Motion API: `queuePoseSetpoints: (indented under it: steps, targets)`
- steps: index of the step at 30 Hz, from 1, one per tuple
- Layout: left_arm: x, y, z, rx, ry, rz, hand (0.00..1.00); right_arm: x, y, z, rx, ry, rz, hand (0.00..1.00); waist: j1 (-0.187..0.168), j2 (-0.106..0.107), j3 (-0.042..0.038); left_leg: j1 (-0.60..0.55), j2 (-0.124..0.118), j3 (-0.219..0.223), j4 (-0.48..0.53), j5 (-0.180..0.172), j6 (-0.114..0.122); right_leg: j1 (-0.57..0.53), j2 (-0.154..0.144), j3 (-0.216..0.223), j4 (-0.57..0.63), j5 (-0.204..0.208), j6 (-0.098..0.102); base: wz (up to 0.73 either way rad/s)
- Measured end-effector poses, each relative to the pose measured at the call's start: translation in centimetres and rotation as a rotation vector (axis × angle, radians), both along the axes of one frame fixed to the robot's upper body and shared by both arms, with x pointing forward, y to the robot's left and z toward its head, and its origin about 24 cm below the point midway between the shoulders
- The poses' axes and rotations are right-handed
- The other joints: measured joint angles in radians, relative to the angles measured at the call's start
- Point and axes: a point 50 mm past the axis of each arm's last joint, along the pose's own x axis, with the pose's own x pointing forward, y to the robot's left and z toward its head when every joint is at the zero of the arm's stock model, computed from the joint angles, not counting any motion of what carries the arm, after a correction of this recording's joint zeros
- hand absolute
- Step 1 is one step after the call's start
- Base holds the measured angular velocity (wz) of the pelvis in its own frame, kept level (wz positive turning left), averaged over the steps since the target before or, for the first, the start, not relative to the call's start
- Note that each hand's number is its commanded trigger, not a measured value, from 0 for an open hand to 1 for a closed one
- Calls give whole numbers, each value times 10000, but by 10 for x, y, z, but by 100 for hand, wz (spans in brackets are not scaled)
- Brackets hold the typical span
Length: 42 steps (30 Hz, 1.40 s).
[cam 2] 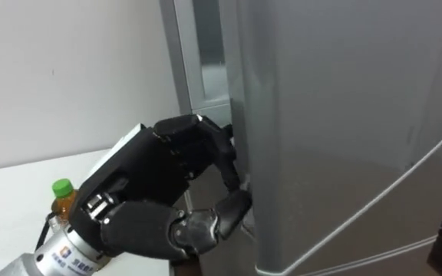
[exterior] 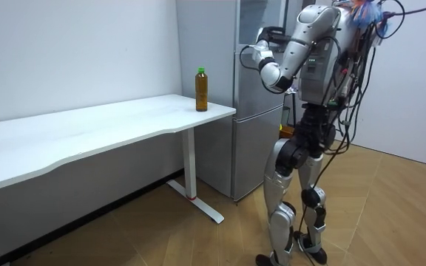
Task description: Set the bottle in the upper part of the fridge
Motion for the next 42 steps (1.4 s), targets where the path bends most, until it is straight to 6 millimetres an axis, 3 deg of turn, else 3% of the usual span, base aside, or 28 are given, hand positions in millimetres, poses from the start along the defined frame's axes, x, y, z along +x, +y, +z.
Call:
queuePoseSetpoints:
  steps: [13,18,28,42]
  targets:
    - [-7,-19,-5,742,9,-1446,0,2,-1,1,-43,-38,-7,0,-265,80,-44,61,24,196,-6,2,4,-137,7,231,24,7,-11,-4]
    - [-7,-19,-5,809,-20,-1543,0,4,-1,1,-37,-96,12,0,-447,118,-20,68,26,228,-14,2,4,-144,8,256,16,7,-11,-1]
    - [-8,-20,-6,837,-21,-1683,0,6,-1,1,-10,-141,-32,0,-463,106,29,72,18,326,-19,2,3,-221,4,377,-44,-1,0,-1]
    - [-11,-32,-6,881,41,-2145,0,9,-2,2,-31,-208,-41,0,-647,193,38,134,37,732,-25,1,1,-308,4,723,-148,3,-7,-8]
